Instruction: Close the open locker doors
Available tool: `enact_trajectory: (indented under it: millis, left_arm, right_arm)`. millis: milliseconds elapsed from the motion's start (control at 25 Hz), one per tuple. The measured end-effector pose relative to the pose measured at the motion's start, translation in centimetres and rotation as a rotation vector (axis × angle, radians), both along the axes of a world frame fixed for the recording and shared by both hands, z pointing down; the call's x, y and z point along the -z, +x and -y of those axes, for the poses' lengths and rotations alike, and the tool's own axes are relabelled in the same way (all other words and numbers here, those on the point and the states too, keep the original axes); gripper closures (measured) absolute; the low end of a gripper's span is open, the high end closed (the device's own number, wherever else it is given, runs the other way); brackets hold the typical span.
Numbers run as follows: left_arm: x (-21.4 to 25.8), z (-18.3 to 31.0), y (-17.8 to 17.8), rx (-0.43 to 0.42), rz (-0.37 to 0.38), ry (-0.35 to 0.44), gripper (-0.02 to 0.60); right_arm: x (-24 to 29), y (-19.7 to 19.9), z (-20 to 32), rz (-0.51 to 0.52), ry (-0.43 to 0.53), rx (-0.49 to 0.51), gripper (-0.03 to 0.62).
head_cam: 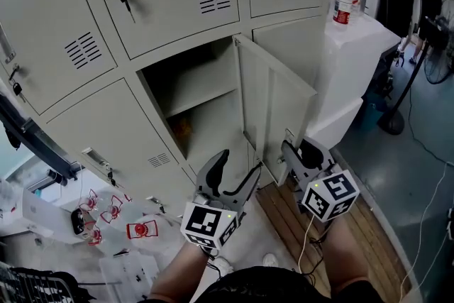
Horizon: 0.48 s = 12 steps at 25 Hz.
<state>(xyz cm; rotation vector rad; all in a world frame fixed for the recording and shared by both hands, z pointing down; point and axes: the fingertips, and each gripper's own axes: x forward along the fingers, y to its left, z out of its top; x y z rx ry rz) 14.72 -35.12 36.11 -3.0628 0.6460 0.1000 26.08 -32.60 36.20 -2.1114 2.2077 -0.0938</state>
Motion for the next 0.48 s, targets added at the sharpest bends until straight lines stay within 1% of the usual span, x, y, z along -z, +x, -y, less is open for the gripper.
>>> enact_trajectory:
  millis: [240, 480]
  left_arm:
    - [0.0, 0.3, -0.4, -0.008, -0.003, -0.005, 0.268]
    - [0.1, 0.8, -1.6, -0.009, -0.004, -0.008, 0.270]
  right_arm:
    - [0.0, -0.4, 0.1, 0.003, 0.003, -0.010, 0.471]
    - [0.1, -1.8, 0.3, -0.008, 0.001, -0.007, 0.471]
